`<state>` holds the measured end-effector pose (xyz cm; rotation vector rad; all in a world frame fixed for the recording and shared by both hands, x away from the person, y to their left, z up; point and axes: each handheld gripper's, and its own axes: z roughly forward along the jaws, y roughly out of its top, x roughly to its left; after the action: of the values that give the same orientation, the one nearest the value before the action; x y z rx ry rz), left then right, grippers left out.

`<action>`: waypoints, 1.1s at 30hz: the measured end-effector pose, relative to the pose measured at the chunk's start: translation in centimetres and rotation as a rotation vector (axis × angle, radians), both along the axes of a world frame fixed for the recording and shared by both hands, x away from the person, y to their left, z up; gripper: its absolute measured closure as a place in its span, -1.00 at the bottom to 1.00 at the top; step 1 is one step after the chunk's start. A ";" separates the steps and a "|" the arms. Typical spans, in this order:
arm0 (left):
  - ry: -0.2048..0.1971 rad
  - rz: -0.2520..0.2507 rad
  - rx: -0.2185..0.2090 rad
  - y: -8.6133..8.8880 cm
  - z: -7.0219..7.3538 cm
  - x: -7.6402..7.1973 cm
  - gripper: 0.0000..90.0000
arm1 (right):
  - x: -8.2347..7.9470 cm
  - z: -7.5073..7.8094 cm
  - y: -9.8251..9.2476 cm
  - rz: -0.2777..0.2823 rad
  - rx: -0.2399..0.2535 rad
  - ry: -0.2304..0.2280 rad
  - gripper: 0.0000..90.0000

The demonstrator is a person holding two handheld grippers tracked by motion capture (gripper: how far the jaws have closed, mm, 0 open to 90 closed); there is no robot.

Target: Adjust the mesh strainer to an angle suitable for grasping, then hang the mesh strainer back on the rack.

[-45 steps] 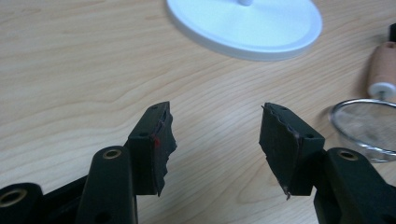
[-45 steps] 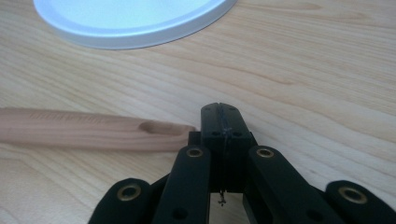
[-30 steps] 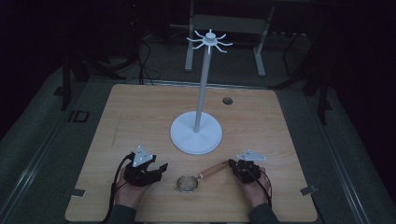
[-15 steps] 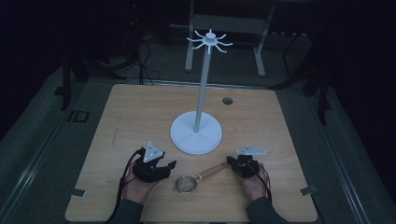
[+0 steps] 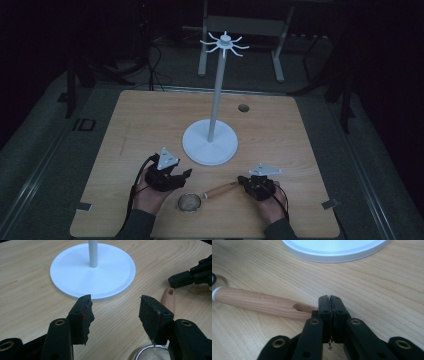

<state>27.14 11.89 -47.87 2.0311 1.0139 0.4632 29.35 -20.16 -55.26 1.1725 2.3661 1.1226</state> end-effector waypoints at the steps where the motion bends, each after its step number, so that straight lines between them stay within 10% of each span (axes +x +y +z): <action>1: -0.001 -0.003 0.000 -0.1 0.1 0.0 -0.02 | -0.1 0.2 -0.1 -0.003 0.001 -0.005 0.91; 15: 0.027 -0.071 0.048 -2.3 0.9 0.7 -0.02 | -1.0 2.0 -3.0 -0.065 -0.041 -0.097 0.51; 33: 0.104 -0.169 0.143 -4.4 1.1 1.6 -0.01 | -0.4 2.2 -5.6 -0.158 -0.052 -0.103 0.24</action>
<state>28.72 7.44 -46.75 2.2676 0.8811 0.3524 28.93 -25.81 -53.04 1.2297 2.1707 1.0376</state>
